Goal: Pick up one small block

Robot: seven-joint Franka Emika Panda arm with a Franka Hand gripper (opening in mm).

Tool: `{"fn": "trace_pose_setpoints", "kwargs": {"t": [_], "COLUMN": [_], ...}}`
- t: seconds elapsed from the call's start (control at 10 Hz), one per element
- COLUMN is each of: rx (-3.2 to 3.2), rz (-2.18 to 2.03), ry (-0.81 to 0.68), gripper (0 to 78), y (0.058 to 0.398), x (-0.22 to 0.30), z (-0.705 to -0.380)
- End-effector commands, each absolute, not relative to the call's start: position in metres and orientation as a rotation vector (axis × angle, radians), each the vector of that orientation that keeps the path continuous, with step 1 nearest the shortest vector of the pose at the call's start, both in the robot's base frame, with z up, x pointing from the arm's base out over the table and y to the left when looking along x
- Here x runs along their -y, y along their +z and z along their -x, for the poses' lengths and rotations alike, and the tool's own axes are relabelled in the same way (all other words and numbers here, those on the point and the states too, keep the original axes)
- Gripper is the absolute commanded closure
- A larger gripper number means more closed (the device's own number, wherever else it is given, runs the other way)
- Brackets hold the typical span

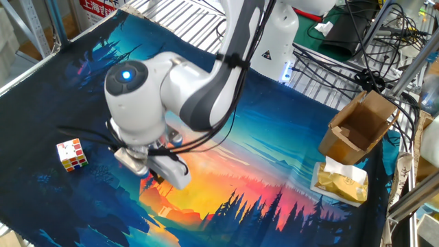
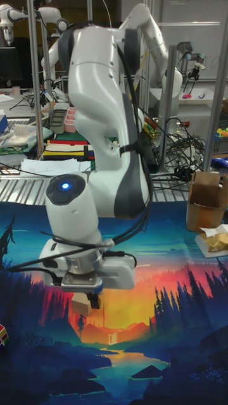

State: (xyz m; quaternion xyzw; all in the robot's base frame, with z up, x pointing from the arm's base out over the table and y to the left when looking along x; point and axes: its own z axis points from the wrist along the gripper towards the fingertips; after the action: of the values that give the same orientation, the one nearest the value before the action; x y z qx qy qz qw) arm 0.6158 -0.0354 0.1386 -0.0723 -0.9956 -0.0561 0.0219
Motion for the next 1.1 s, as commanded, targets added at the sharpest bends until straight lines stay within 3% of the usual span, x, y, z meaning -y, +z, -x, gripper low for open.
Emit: {"fn": "trace_pose_setpoints", "kwargs": {"t": [0.1, 1.1], "rx": [3.118, 3.098], "rz": [0.245, 0.235], "ry": [-0.177, -0.175], "gripper": [77.6, 77.6], "y": [0.114, 0.115], "x": [0.03, 0.035], "z": [-0.625, -0.645]}}
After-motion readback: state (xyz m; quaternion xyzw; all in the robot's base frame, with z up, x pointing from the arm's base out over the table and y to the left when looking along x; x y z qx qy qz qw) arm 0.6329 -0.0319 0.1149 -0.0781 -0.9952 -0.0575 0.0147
